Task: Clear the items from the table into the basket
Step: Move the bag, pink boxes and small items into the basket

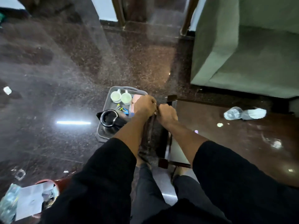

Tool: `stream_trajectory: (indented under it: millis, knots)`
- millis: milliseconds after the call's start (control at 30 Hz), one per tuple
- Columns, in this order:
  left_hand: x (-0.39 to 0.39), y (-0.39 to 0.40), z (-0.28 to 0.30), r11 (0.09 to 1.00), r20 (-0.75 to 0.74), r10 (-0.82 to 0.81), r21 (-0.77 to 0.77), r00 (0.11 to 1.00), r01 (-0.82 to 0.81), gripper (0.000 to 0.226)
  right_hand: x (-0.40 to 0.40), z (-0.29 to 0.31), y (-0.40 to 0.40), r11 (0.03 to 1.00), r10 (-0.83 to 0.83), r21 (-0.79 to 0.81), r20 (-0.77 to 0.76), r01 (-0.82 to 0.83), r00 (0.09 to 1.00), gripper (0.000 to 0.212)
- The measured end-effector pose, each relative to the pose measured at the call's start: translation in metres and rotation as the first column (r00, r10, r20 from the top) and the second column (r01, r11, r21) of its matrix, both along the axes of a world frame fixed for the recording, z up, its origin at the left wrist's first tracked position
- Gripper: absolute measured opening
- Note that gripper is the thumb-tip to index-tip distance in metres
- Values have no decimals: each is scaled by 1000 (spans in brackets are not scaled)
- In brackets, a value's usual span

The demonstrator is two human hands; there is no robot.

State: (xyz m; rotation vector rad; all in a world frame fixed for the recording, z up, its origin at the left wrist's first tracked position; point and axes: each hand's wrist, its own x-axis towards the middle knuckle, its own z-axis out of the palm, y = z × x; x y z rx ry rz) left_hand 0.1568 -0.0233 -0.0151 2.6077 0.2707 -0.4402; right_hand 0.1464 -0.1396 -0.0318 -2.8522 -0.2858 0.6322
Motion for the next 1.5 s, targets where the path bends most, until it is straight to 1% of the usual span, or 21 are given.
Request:
stream_trajectory:
  millis: [100,300,433,600,700,833,967,1067,1167,1200,1300,1400,1433,1500]
  knots:
    - [-19,-60,16,999,-26,13,-44,1000,-14,19,-23,10,-63,994,-101,30,-30,102,994,24]
    - [-55,-170,35,996,-51,-52,-80,997,48,18,-68,22,-174,968,-243,51,-74,247,967,24]
    - [-74,-232,35,981,-83,-180,-93,980,172,19,-95,28,-233,928,-363,45,-109,369,926,25]
    - [-86,-296,17,946,-136,-317,-110,939,304,28,-116,17,-290,858,-507,33,-116,513,854,26]
    - [-91,-326,3,946,-119,-315,-119,942,301,27,-124,3,-319,835,-543,31,-125,550,831,27]
    - [-97,-351,-18,970,-112,-210,-145,971,194,26,-128,-19,-348,794,-595,54,-130,605,793,23]
    - [-84,-364,-55,974,-159,-217,-103,963,202,28,-107,-61,-372,816,-569,25,-150,578,809,20]
    - [-65,-368,-96,987,-176,-156,-77,972,144,33,-77,-105,-385,847,-527,-3,-134,531,839,25]
    - [-48,-365,-152,998,-195,-40,-65,980,28,37,-45,-162,-397,898,-440,-39,-152,439,885,35]
    - [-45,-363,-172,998,-203,-26,-56,979,15,37,-34,-183,-400,916,-402,-58,-152,398,903,41]
    - [-48,-357,-223,997,-233,-66,-51,970,55,34,-10,-237,-401,955,-288,-109,-113,276,951,52]
    - [-56,-348,-260,999,-183,-32,-41,983,25,33,5,-277,-398,964,-239,-140,-91,226,967,60]
    - [-59,-345,-270,1000,-172,5,-27,985,-10,35,7,-286,-396,966,-227,-146,-72,215,971,60]
    - [-64,-340,-286,996,-153,89,-4,984,-90,41,8,-299,-394,968,-218,-135,-20,213,976,50]
